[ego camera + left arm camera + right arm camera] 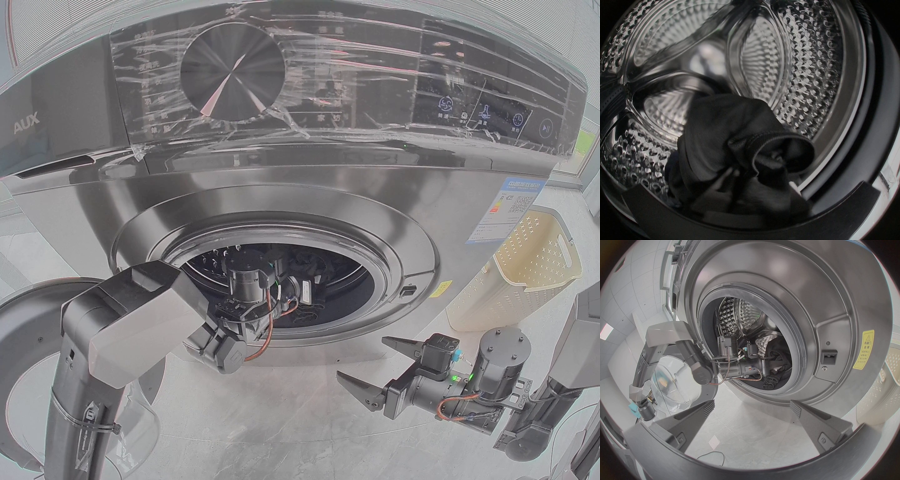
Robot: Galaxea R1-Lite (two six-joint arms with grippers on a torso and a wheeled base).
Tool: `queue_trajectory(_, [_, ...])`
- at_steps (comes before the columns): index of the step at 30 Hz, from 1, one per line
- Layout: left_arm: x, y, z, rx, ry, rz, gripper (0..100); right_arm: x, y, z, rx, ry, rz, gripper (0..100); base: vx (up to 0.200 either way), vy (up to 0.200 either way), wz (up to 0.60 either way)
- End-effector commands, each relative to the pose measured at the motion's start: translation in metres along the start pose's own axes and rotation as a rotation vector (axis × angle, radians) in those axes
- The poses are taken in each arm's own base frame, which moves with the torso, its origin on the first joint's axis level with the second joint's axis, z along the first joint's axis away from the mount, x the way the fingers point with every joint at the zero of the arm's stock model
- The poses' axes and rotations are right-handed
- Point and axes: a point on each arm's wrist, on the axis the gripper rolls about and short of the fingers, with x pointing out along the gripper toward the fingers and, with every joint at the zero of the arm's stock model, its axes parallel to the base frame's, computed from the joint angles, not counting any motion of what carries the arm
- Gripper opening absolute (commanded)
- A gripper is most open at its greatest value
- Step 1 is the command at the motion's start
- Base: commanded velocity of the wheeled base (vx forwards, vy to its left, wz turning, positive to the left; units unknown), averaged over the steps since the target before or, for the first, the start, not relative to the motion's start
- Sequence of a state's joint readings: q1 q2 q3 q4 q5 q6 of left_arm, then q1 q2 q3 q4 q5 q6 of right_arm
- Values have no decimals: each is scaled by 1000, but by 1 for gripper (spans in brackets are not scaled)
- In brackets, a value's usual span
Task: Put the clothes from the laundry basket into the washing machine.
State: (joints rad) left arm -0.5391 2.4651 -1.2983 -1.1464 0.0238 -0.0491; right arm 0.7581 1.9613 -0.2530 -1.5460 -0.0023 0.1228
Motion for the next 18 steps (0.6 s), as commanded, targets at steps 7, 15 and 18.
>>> queue_trajectory(7, [48,54,10,-28,-211,138,0,2,0,0,0,-3,1,100,0,0,0])
queue_trajectory(15, [60,65,52,-92,-342,185,0,4,0,-3,1,8,1,100,0,0,0])
queue_trajectory(18, [61,65,54,-95,-347,187,0,4,0,-3,1,7,1,100,0,0,0])
